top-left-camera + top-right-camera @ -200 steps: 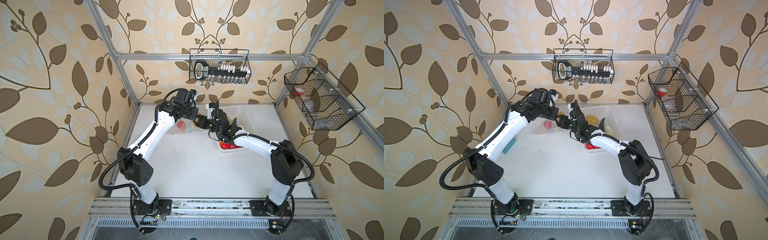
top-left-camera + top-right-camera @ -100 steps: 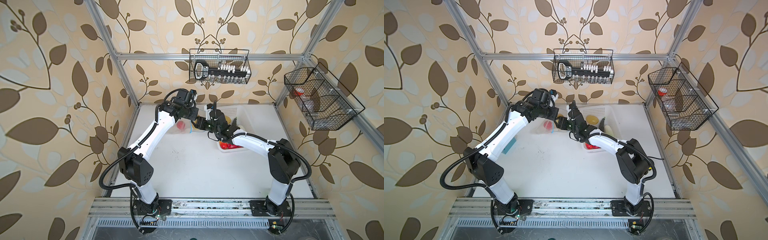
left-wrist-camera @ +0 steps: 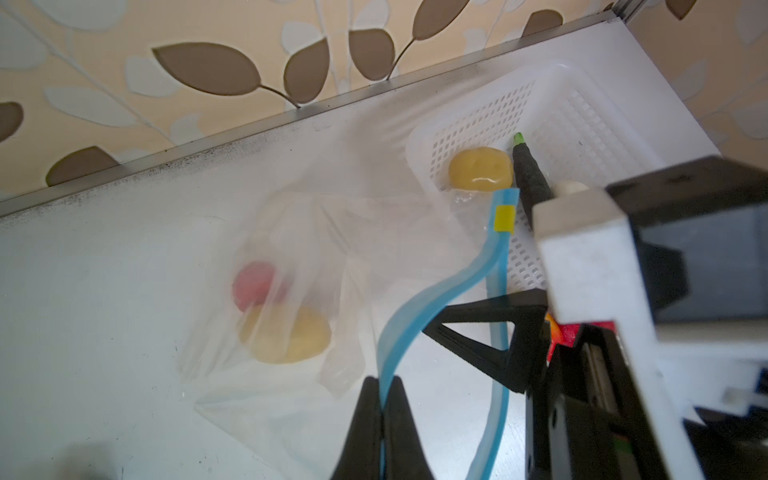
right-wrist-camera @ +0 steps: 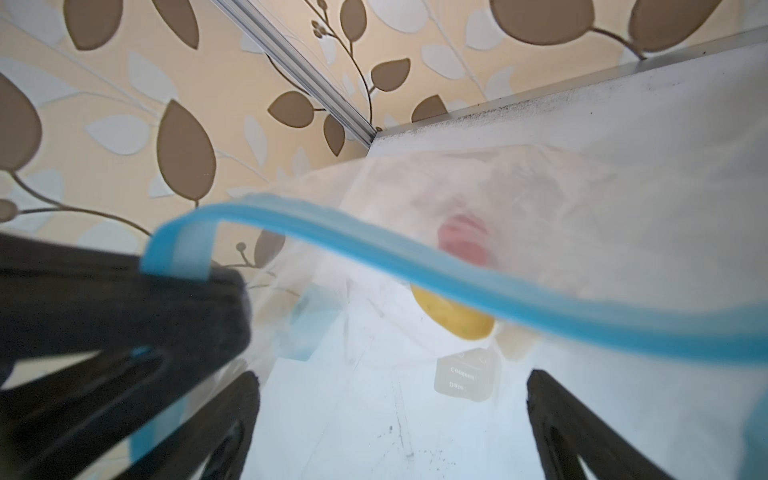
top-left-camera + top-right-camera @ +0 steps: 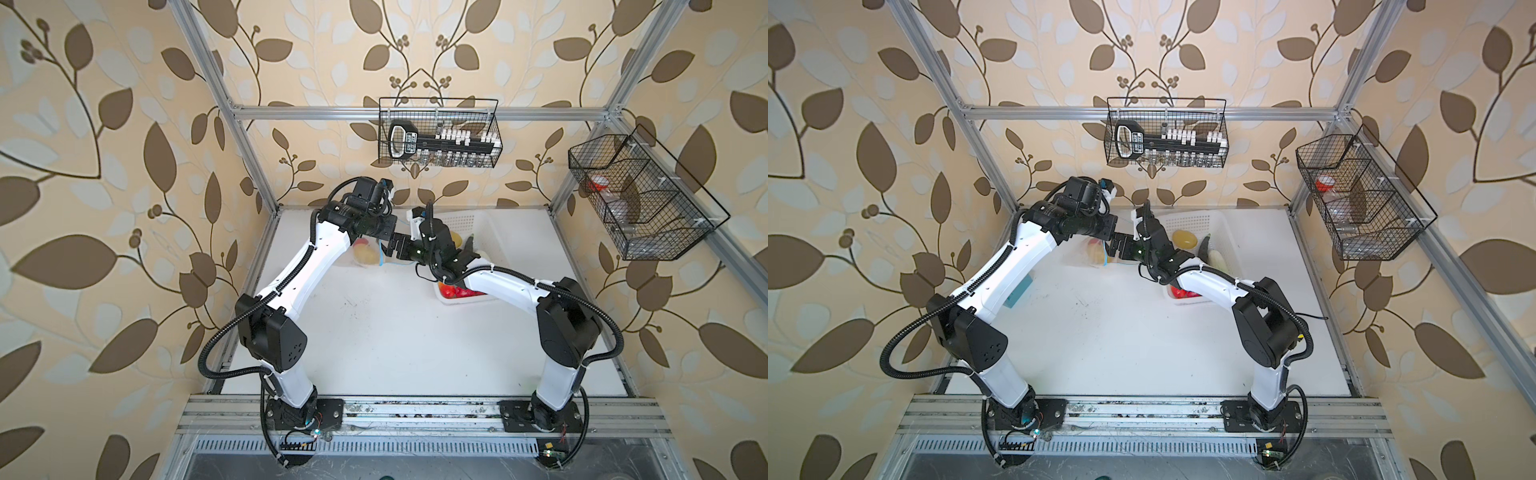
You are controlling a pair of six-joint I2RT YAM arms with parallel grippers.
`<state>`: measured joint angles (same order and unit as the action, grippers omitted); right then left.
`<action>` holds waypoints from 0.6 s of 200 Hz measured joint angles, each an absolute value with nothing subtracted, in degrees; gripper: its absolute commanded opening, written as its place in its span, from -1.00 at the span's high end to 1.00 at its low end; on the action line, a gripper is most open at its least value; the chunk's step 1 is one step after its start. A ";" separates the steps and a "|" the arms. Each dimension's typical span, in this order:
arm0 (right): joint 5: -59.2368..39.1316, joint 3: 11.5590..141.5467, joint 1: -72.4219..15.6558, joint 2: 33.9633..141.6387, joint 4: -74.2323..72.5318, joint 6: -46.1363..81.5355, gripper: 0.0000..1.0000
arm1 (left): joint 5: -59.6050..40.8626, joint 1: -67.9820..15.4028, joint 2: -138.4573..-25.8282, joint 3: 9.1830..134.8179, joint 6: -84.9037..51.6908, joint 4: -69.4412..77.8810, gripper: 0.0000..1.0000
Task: Place the food in the zip-top bag and seal the zipper
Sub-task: 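Lower the potato into the bag beside the left gripper and release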
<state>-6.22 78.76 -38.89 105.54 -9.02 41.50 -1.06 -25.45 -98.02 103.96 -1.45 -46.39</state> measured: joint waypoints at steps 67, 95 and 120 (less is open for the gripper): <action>-6.22 74.41 -38.89 100.75 -11.31 42.02 -1.00 | -0.97 -25.45 -98.06 103.96 -1.45 -46.35 1.00; -6.28 73.45 -38.89 99.15 -12.03 42.30 -1.00 | -0.91 -25.45 -98.06 103.96 -1.45 -46.30 1.00; -6.44 72.14 -38.89 97.49 -12.71 42.83 -1.00 | -0.21 -25.45 -98.06 103.81 -1.45 -45.65 1.00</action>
